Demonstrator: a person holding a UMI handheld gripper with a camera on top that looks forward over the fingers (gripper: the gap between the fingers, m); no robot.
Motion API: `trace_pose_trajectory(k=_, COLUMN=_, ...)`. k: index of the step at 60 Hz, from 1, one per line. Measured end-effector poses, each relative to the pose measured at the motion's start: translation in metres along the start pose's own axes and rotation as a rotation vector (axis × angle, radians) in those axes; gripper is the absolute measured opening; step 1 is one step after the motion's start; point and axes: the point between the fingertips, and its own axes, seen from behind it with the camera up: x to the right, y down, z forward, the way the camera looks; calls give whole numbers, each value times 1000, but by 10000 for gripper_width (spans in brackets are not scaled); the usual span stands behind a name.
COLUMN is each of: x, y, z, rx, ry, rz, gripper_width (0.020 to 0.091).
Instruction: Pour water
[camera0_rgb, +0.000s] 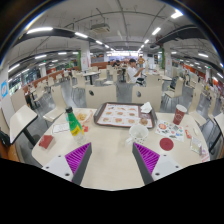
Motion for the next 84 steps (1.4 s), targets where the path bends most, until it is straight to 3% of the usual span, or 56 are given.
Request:
trace_pose_trajectory(k=15, x=6, y=4, z=36, rx=31, ry=-22, rz=-20, gripper_width=848)
trace_pose_trajectory(k=30, x=-80, y=24, z=83, rx=107, ry=-118, rz=-31, gripper_width=846)
trace_pose_trajectory(k=42, x=-147, y=11, z=164, rx=188, ry=-49, rz=11, gripper_width=850)
trace_pose_trajectory(k=53, x=-156, y=-18, z=241, rx=284, ry=79, rz=-18, gripper_width=846)
trace_pose_trajectory(k=55, x=-156, y=-24, z=248, rx=308, ry=96, rz=-16, gripper_width=797)
trace_pose_trajectory(k=57, x=-157, y=-20, z=259, rx=292, ry=108, rz=-21, gripper_width=530)
trace_pose_trajectory(k=58, x=-156, y=-17, z=263, rx=281, ry=113, rz=-22, gripper_width=508)
trace_pose_trajectory(k=59, x=-155, y=-23, z=266, rx=312, ry=124, rz=-21, gripper_width=501)
trace_pose_trajectory(k=66, x=-155, y=-28, z=267, rx=330, ry=173, rz=-37, gripper_width=459)
trace_pose_trajectory(k=73, x=-158, y=-26, z=272, rx=285, ry=154, rz=-50, gripper_width=368)
trace_pose_trajectory(k=80, x=-154, y=-30, z=274, rx=223, ry=111, rz=-6, gripper_width=368)
trace_pose_trajectory(k=84, x=-149, y=-55, z=265, rx=250, ry=71, rz=89, gripper_width=369)
